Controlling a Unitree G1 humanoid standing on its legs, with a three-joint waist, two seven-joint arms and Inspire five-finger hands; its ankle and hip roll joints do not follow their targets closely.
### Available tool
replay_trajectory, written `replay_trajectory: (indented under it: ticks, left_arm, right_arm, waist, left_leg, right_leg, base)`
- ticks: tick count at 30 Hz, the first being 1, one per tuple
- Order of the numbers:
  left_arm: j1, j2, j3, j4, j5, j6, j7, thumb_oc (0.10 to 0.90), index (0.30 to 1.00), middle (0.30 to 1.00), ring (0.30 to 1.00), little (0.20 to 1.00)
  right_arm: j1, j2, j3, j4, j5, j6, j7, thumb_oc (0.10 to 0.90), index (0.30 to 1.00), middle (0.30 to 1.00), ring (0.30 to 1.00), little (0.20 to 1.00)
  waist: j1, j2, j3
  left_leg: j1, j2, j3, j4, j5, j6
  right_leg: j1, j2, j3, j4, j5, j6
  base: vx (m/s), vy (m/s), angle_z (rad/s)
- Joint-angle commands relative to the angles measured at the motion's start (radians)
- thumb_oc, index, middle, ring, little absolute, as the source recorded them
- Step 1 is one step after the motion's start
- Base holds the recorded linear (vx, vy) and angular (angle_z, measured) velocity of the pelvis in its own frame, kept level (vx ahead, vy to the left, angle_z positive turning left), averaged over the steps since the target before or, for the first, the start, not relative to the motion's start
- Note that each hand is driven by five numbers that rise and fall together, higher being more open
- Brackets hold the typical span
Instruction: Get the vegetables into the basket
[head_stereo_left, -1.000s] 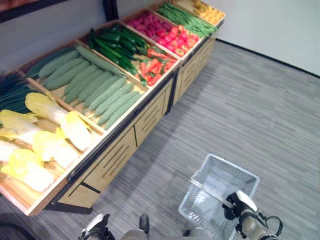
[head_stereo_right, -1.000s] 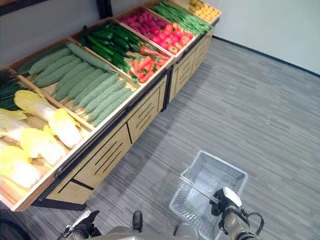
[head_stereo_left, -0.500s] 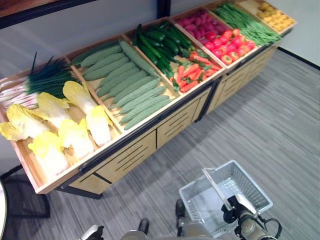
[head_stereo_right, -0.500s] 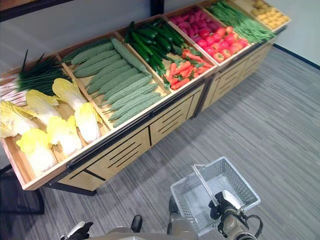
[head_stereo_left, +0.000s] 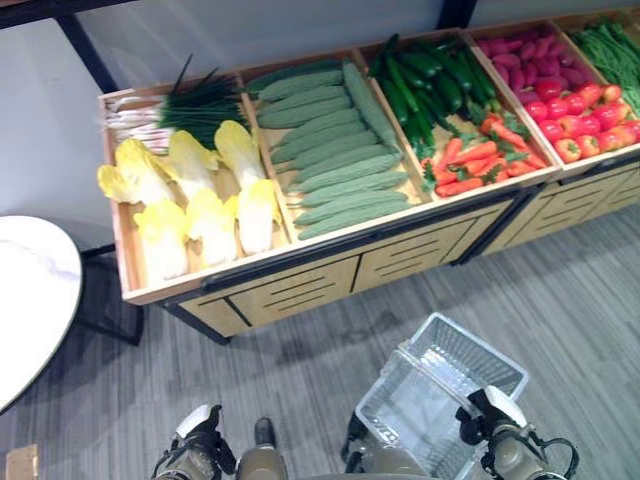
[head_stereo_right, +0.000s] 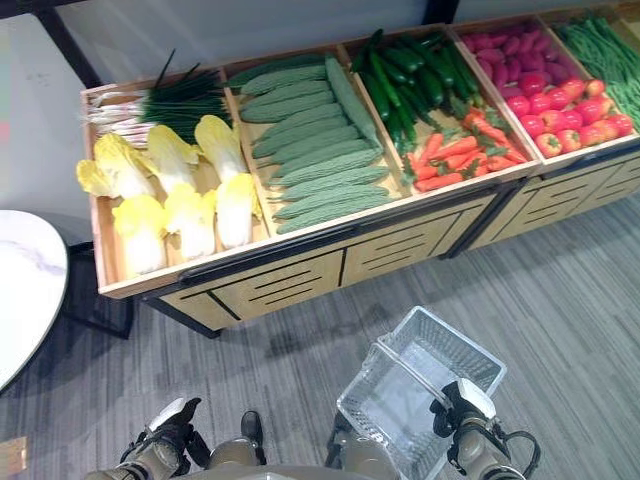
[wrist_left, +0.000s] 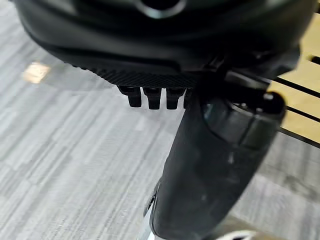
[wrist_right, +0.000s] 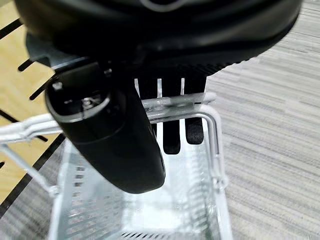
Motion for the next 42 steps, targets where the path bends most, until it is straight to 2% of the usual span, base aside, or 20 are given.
replay_trajectory:
  ticks: [1,8,10,12,15,17,18,21,22,25,30,36,42]
  left_arm:
    - [-0.018,0.017,0.043,0.005,0.016,-0.019,0.031,0.900,1.000,1.000,1.000,1.000]
    - [-0.005,0.024,0.069,0.020,0.004,-0.025,0.023,0.900,1.000,1.000,1.000,1.000]
    - [-0.004,0.039,0.079,0.023,-0.001,-0.024,0.019,0.900,1.000,1.000,1.000,1.000]
    - [-0.007,0.043,0.080,0.024,-0.003,-0.023,0.019,0.900,1.000,1.000,1.000,1.000]
    - [-0.013,0.058,0.081,0.024,-0.010,-0.025,0.017,0.900,1.000,1.000,1.000,1.000]
    - [-0.016,0.065,0.089,0.027,-0.024,-0.027,0.019,0.900,1.000,1.000,1.000,1.000]
    - [-0.021,0.071,0.110,0.035,-0.045,-0.027,0.025,0.900,1.000,1.000,1.000,1.000]
    - [-0.021,0.077,0.114,0.043,-0.046,-0.026,0.024,0.900,1.000,1.000,1.000,1.000]
    - [-0.020,0.079,0.115,0.047,-0.040,-0.027,0.024,0.900,1.000,1.000,1.000,1.000]
    - [-0.013,0.078,0.123,0.056,-0.039,-0.027,0.017,0.900,1.000,1.000,1.000,1.000]
    - [0.009,0.061,0.109,0.069,-0.011,-0.025,-0.011,0.900,1.000,1.000,1.000,1.000]
    - [0.013,0.046,0.107,0.066,-0.015,-0.027,-0.022,0.900,1.000,1.000,1.000,1.000]
    - [0.020,0.041,0.107,0.066,-0.019,-0.030,-0.023,0.900,1.000,1.000,1.000,1.000]
  right_arm:
    - [-0.021,-0.036,-0.039,0.002,0.037,-0.013,-0.048,0.400,0.300,0.300,0.300,0.300]
    - [-0.042,-0.009,-0.032,0.036,0.024,-0.002,-0.034,0.400,0.300,0.300,0.300,0.300]
    - [-0.058,0.005,-0.026,0.058,0.019,0.005,-0.030,0.400,0.300,0.300,0.300,0.300]
    - [-0.061,0.006,-0.031,0.065,0.022,0.006,-0.030,0.400,0.300,0.300,0.300,0.300]
    - [-0.065,0.010,-0.039,0.080,0.035,0.008,-0.033,0.400,0.300,0.300,0.300,0.300]
    - [-0.061,0.013,-0.047,0.102,0.046,0.009,-0.037,0.400,0.300,0.300,0.300,0.300]
    - [-0.060,0.018,-0.063,0.123,0.063,0.011,-0.042,0.400,0.300,0.300,0.300,0.300]
    - [-0.056,0.019,-0.070,0.135,0.062,0.015,-0.040,0.400,0.300,0.300,0.300,0.300]
    - [-0.048,0.024,-0.075,0.141,0.065,0.017,-0.039,0.400,0.300,0.300,0.300,0.300]
    - [-0.042,0.023,-0.081,0.143,0.067,0.021,-0.034,0.400,0.300,0.300,0.300,0.300]
    - [-0.041,-0.010,-0.108,0.172,0.074,0.025,-0.022,0.400,0.300,0.300,0.300,0.300]
    - [-0.042,-0.026,-0.104,0.181,0.063,0.027,-0.011,0.400,0.300,0.300,0.300,0.300]
    - [-0.052,-0.043,-0.096,0.181,0.058,0.021,-0.012,0.400,0.300,0.300,0.300,0.300]
  waist:
    - [0.020,-0.041,-0.034]
    - [0.032,-0.072,-0.038]
    - [0.038,-0.084,-0.031]
    - [0.040,-0.083,-0.024]
    - [0.030,-0.074,-0.012]
    - [0.026,-0.069,-0.012]
    - [0.025,-0.067,-0.009]
    - [0.012,-0.068,-0.001]
    - [0.013,-0.078,-0.005]
    - [0.010,-0.079,-0.020]
    - [0.002,-0.055,-0.053]
    - [0.004,-0.045,-0.066]
    - [0.010,-0.046,-0.076]
  left_leg:
    - [0.020,-0.053,-0.028,-0.073,0.038,0.009]
    - [0.037,-0.110,-0.016,-0.065,-0.008,0.049]
    - [0.052,-0.139,-0.015,-0.080,-0.020,0.077]
    - [0.057,-0.145,-0.017,-0.082,-0.020,0.082]
    - [0.066,-0.150,-0.044,-0.090,-0.018,0.087]
    - [0.071,-0.149,-0.062,-0.095,-0.019,0.081]
    - [0.075,-0.142,-0.075,-0.095,-0.023,0.071]
    - [0.085,-0.138,-0.094,-0.095,-0.027,0.063]
    - [0.089,-0.138,-0.103,-0.095,-0.024,0.055]
    - [0.084,-0.121,-0.104,-0.095,-0.019,0.041]
    - [0.090,-0.082,-0.113,-0.095,-0.011,0.011]
    - [0.092,-0.061,-0.109,-0.095,-0.005,-0.003]
    - [0.105,-0.061,-0.106,-0.095,-0.010,-0.003]
  right_leg:
    - [0.026,-0.110,0.164,0.069,-0.032,0.161]
    - [0.030,-0.162,0.205,0.063,0.004,0.198]
    - [-0.003,-0.187,0.240,0.145,0.031,0.213]
    - [-0.014,-0.194,0.250,0.185,0.040,0.218]
    - [-0.049,-0.169,0.323,0.250,0.048,0.214]
    - [-0.061,-0.144,0.364,0.203,0.027,0.206]
    - [-0.091,-0.147,0.373,0.130,0.038,0.207]
    - [-0.107,-0.139,0.397,0.109,0.051,0.210]
    - [-0.083,-0.142,0.387,0.075,0.054,0.213]
    - [-0.060,-0.129,0.378,0.040,0.056,0.209]
    - [-0.010,-0.098,0.345,-0.002,0.042,0.190]
    - [0.004,-0.083,0.332,-0.022,0.035,0.182]
    - [0.018,-0.080,0.333,-0.022,0.028,0.180]
  base:
    - [0.06,0.137,-0.09]
    - [0.08,0.205,0.02]
    - [0.06,0.281,-0.04]
    - [0.00,0.142,-0.02]
    - [0.04,0.091,0.00]
    - [0.10,-0.015,0.14]
    - [0.09,-0.062,0.33]
    - [0.07,-0.077,0.30]
    - [0.08,-0.149,0.40]
    - [0.05,-0.128,0.50]
    - [0.08,-0.122,0.03]
    - [0.03,-0.071,0.01]
    - [0.03,-0.022,-0.05]
